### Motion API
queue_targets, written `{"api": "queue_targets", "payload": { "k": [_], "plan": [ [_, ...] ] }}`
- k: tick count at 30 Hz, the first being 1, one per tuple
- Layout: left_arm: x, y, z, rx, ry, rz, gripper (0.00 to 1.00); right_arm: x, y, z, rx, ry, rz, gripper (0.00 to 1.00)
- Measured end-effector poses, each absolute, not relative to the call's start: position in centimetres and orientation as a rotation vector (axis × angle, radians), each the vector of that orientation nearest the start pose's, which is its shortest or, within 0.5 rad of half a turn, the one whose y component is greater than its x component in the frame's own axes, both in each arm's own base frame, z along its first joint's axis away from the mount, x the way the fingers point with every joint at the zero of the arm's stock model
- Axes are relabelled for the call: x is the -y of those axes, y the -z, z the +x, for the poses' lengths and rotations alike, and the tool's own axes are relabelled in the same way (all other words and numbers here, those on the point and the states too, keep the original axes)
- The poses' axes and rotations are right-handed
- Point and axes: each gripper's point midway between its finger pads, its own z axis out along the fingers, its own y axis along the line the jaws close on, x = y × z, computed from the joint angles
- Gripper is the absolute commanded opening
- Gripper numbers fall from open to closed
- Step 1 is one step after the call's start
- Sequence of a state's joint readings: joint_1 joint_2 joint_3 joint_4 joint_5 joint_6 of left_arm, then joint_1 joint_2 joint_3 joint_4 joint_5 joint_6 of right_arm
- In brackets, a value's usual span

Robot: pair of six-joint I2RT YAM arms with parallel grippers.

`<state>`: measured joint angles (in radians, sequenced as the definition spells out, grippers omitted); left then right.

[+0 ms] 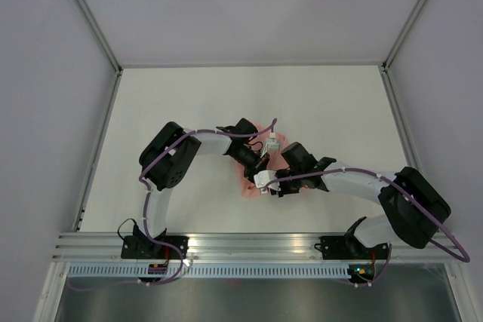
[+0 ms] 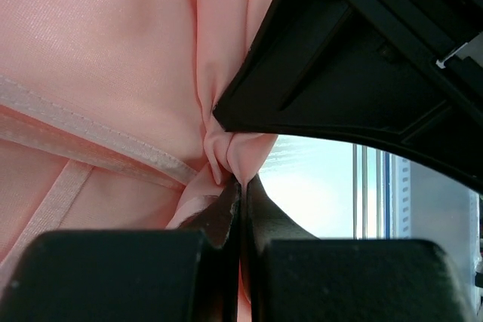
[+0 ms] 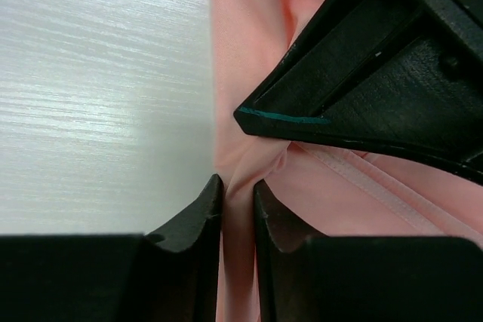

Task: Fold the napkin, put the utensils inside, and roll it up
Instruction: Roll the napkin with the utensil

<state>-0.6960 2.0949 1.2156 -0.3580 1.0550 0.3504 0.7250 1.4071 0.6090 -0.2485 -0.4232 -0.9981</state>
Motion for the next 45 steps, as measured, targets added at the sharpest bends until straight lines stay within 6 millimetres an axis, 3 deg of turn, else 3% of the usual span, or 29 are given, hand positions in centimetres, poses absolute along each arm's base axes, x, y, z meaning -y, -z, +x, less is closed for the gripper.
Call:
{"api": "queue_targets", "payload": {
  "k": [13,20,27,36,41,45],
  "plan": [
    [34.6,-1.9,20.5,-2.212,1.368,1.457,0.09,-23.4,-1.4,20.4,-1.669,-0.564,-2.054,0.04],
    [34.5,-2.6,21.0,-2.241,1.315,1.335,0.11,-23.8,-1.5,20.8,-1.751,-0.664,-2.030,0.00],
    [34.6,-2.9,21.1,-2.235,1.302,1.268,0.05,-23.8,-1.5,20.9,-1.807,-0.726,-2.006,0.00],
    [33.9,-3.3,21.6,-2.245,1.253,1.143,0.22,-24.2,-1.5,20.8,-1.810,-0.756,-1.996,0.00],
    [33.2,-4.2,23.0,-2.216,1.234,1.036,0.25,-24.7,-1.5,20.6,-1.795,-0.783,-1.994,0.01],
    [32.5,-7.0,25.1,-2.119,1.229,0.931,0.26,-24.7,-1.5,20.7,-1.818,-0.801,-1.978,0.01]
  ]
}}
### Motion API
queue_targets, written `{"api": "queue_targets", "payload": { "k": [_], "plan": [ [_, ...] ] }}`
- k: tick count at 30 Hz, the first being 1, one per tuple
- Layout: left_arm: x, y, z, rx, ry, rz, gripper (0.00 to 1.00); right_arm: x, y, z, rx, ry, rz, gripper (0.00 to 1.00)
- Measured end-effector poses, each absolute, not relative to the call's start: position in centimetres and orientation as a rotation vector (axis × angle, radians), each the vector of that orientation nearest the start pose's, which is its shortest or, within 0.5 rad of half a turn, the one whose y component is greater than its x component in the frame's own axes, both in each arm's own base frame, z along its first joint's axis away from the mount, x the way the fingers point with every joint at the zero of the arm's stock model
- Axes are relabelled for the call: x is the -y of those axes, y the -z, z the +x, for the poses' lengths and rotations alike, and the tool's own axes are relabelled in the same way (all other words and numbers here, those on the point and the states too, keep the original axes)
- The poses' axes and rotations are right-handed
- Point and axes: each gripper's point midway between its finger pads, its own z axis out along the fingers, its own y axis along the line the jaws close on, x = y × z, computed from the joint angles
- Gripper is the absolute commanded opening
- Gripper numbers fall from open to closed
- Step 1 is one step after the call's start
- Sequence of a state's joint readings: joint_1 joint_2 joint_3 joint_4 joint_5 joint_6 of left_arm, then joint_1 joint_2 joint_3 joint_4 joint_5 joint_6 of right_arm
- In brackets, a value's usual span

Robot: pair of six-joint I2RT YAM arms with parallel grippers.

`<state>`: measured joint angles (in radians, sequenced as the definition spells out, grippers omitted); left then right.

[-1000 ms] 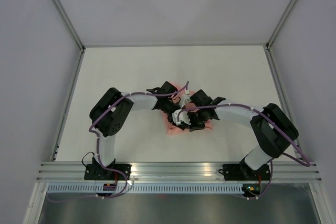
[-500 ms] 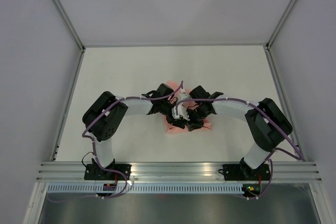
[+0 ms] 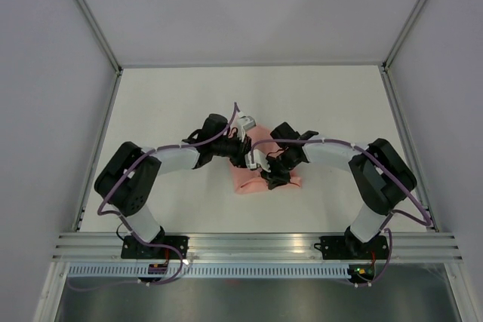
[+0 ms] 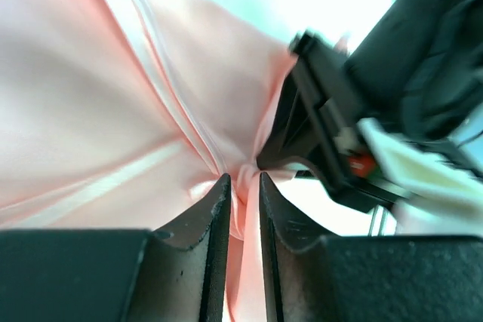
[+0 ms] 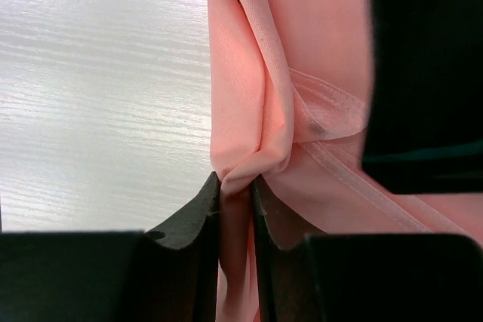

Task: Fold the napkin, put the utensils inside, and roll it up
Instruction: Roll the napkin with the utensil

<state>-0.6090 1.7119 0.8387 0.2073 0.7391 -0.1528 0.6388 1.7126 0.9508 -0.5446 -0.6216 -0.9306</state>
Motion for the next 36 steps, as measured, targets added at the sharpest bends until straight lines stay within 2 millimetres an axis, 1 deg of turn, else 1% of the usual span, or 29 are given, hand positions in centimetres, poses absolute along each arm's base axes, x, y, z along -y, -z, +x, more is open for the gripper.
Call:
{"api": "queue_targets", "payload": {
  "k": [3,4,6,8,10,13,16,18,19,22,25,30,33,36],
  "plan": [
    [31.9,-9.2,26.7,-2.044,1.192,0.862,0.25,-24.7,-1.5,20.8,-1.842,-0.825,-1.970,0.00],
    [31.7,-9.7,27.0,-2.030,1.183,0.847,0.25,-24.7,-1.5,20.8,-1.849,-0.832,-1.967,0.01],
    [31.1,-10.9,27.9,-1.991,1.125,0.796,0.24,-24.7,-1.5,20.8,-1.871,-0.860,-1.959,0.00],
    [30.3,-12.1,28.7,-1.950,1.054,0.729,0.28,-24.7,-1.5,20.9,-1.900,-0.895,-1.947,0.00],
    [29.2,-13.3,29.1,-1.900,0.989,0.656,0.29,-24.7,-1.5,21.0,-1.928,-0.933,-1.935,0.00],
    [27.0,-15.1,29.0,-1.820,0.901,0.545,0.28,-24.7,-1.5,21.1,-1.984,-1.002,-1.909,0.01],
    [25.2,-16.7,29.1,-1.741,0.828,0.459,0.28,-24.7,-1.5,21.2,-2.049,-1.079,-1.881,0.00],
    [24.5,-17.4,28.8,-1.698,0.793,0.420,0.28,-24.6,-1.5,21.2,-2.101,-1.135,-1.861,0.00],
    [24.3,-17.6,28.5,-1.678,0.781,0.408,0.26,-24.6,-1.5,21.3,-2.125,-1.165,-1.846,0.00],
    [24.7,-18.1,27.1,-1.627,0.757,0.412,0.26,-24.6,-1.5,21.4,-2.196,-1.251,-1.801,0.00],
    [25.9,-18.7,25.8,-1.576,0.707,0.471,0.26,-24.4,-1.5,21.3,-2.266,-1.333,-1.752,0.00],
    [28.2,-18.6,23.1,-1.507,0.608,0.641,0.27,-23.9,-1.4,20.7,-2.378,-1.434,-1.683,0.00],
    [29.3,-17.8,22.4,-1.491,0.532,0.749,0.28,-23.5,-1.4,20.2,-2.437,-1.474,-1.656,0.00],
    [31.0,-16.0,21.6,-1.488,0.444,0.897,0.29,-23.2,-1.3,19.8,-2.490,-1.507,-1.633,0.00]
  ]
}}
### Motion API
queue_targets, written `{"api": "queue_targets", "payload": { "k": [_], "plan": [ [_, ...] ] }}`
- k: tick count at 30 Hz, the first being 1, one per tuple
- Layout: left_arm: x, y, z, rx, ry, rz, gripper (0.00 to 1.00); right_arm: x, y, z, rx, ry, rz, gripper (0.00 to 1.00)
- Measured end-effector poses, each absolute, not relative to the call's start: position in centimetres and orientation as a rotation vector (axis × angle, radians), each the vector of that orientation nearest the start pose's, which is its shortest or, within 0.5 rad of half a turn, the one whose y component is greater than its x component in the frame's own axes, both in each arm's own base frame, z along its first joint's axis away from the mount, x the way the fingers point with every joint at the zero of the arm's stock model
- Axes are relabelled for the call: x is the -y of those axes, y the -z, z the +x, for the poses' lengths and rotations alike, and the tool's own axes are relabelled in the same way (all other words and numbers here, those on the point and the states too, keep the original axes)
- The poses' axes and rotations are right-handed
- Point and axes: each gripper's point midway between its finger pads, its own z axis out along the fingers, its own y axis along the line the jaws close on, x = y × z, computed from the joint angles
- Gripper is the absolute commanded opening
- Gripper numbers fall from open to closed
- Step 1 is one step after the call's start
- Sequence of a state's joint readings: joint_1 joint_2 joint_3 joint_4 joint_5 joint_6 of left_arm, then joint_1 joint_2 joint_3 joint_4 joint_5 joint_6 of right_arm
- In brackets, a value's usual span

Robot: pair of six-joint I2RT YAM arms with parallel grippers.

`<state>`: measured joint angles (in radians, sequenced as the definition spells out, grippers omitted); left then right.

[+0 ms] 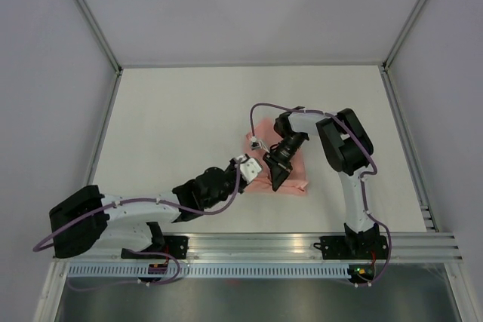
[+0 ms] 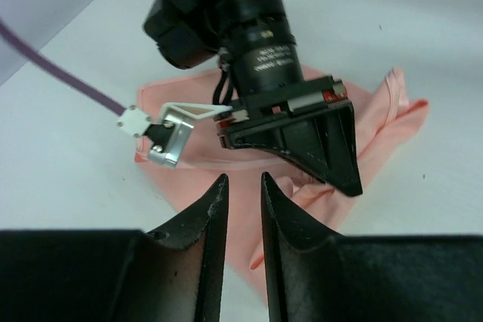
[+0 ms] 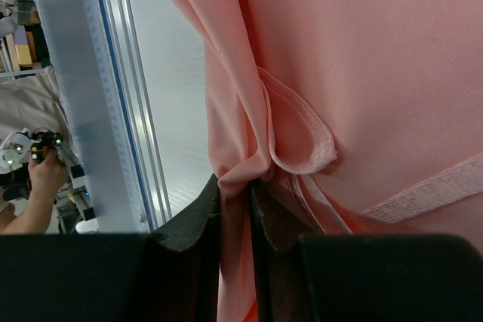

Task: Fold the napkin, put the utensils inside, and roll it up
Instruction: Roll the napkin with the utensil

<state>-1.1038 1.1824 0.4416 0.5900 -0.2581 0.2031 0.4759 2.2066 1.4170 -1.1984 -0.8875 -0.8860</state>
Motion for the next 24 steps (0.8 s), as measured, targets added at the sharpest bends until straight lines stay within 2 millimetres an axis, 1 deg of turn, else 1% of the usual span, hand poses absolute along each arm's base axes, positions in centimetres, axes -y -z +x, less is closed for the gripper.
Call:
{"api": "queue_targets", "payload": {
  "k": [4,8,14,20,24],
  "plan": [
    [32.9,-13.2,20.4,-1.483,0.360,1.087,0.29,-22.8,-1.3,19.4,-2.552,-1.553,-1.596,0.01],
    [33.9,-10.3,19.6,-1.480,0.297,1.248,0.30,-22.4,-1.2,19.1,-2.595,-1.582,-1.563,0.00],
    [34.9,-7.8,18.9,-1.459,0.263,1.411,0.33,-21.9,-1.2,18.9,-2.647,-1.616,-1.525,0.01],
    [36.3,-5.4,17.3,-1.421,0.278,1.552,0.36,-21.8,-1.3,18.8,-2.655,-1.621,-1.519,0.00],
    [36.9,-4.2,16.8,-1.410,0.296,1.612,0.37,-21.8,-1.3,18.9,-2.663,-1.627,-1.514,0.00]
  ]
}}
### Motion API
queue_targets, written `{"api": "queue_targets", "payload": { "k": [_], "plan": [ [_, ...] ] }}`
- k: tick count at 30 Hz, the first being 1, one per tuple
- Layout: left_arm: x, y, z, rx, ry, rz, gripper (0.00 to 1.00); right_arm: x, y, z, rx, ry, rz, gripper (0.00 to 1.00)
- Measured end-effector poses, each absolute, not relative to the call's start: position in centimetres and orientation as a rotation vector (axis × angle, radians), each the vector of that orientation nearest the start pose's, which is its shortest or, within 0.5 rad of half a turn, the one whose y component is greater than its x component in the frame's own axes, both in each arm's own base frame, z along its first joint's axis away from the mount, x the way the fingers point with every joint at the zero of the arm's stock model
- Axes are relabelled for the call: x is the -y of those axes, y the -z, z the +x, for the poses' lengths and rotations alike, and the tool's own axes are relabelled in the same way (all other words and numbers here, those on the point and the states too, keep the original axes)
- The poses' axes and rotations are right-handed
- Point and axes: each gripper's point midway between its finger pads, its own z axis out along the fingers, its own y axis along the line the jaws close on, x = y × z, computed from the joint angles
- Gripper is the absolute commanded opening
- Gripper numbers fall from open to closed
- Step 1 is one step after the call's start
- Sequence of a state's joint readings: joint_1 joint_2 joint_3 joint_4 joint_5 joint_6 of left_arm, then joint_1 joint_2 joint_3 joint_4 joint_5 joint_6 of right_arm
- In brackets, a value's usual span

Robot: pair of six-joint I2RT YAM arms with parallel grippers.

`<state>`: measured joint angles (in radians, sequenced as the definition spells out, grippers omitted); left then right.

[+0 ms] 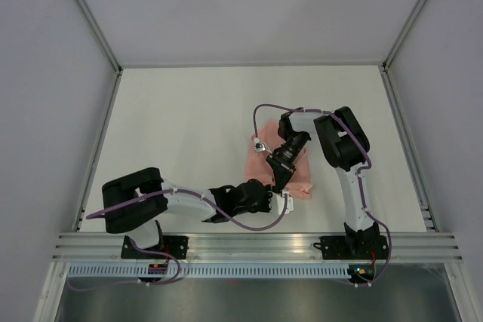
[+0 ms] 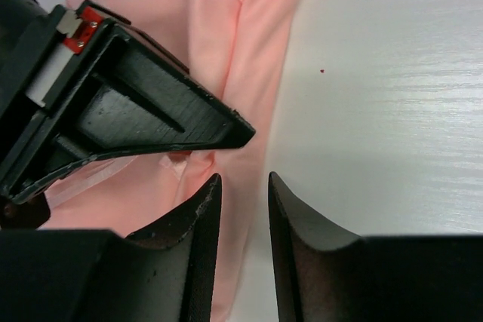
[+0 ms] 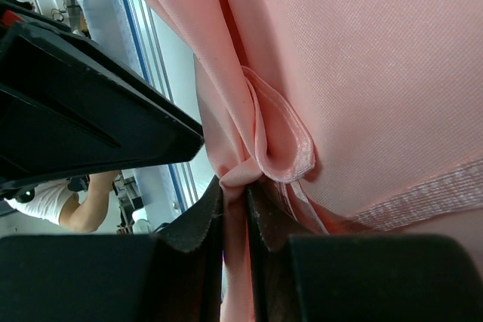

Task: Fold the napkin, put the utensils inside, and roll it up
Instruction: Roll the napkin with the utensil

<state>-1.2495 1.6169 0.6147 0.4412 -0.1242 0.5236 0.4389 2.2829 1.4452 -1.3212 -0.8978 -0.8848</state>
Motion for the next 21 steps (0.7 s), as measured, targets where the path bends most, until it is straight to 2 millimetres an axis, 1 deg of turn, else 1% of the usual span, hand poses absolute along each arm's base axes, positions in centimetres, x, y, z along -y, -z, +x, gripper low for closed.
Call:
{"api": "queue_targets", "payload": {
  "k": [3,7,11,13,21],
  "plan": [
    [37.3,-3.4,16.6,-1.402,0.300,1.648,0.37,-21.8,-1.3,18.9,-2.669,-1.633,-1.509,0.00],
    [37.6,-2.7,16.7,-1.394,0.291,1.661,0.38,-21.7,-1.3,18.8,-2.677,-1.635,-1.506,0.00],
    [37.7,-2.7,17.0,-1.387,0.287,1.651,0.39,-21.6,-1.3,18.8,-2.682,-1.638,-1.502,0.01],
    [37.6,-2.8,17.3,-1.387,0.275,1.642,0.42,-21.6,-1.3,18.8,-2.686,-1.639,-1.502,0.00],
    [37.1,-2.5,18.2,-1.405,0.251,1.638,0.43,-21.6,-1.3,18.8,-2.699,-1.648,-1.497,0.01]
  ]
}}
